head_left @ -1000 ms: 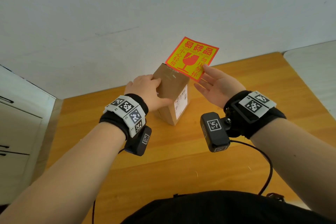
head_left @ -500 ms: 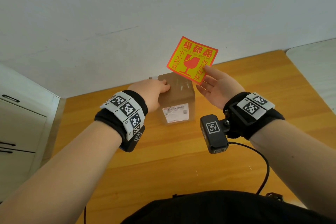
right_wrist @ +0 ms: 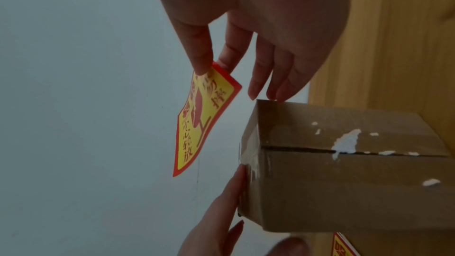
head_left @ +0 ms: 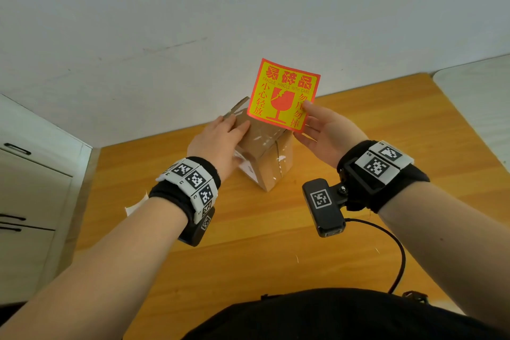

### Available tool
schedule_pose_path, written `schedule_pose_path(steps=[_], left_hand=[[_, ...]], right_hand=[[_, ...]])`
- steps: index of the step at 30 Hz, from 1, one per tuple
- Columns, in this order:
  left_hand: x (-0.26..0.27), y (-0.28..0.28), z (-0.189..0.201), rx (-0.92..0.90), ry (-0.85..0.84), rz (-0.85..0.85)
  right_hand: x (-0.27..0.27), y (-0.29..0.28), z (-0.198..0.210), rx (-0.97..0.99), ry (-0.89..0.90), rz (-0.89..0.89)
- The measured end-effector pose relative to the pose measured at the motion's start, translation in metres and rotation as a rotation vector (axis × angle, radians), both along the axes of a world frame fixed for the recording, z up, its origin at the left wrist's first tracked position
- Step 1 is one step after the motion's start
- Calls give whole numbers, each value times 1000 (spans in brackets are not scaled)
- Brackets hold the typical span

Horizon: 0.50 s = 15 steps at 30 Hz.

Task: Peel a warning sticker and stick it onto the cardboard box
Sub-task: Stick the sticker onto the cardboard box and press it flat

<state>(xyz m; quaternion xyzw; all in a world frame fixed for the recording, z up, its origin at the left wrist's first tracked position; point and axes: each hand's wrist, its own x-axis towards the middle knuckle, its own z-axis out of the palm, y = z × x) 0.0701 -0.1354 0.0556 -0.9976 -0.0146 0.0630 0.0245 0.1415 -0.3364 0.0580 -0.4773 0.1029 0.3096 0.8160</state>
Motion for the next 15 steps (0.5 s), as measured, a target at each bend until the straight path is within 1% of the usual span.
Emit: schedule_pose_path(steps=[3, 5, 8, 10, 13, 15], left_hand=[[0, 0, -8, -37, 90, 64], [-3, -2, -13, -119, 73, 115], [-5, -4, -16, -310, 1, 166], [-6, -7, -14, -363, -22, 188], [-7, -10, -3, -451, 15, 271], [-4, -9, 5, -494, 25, 270]], right_hand=[[-2, 3, -2, -53, -19, 59], [-4, 4, -2, -59, -27, 97], [-7, 7, -1, -71, -63, 121], [-9, 7, 2, -95, -92, 123], [-10, 4, 7, -115, -121, 83], [-12, 5, 11, -91, -125, 68]])
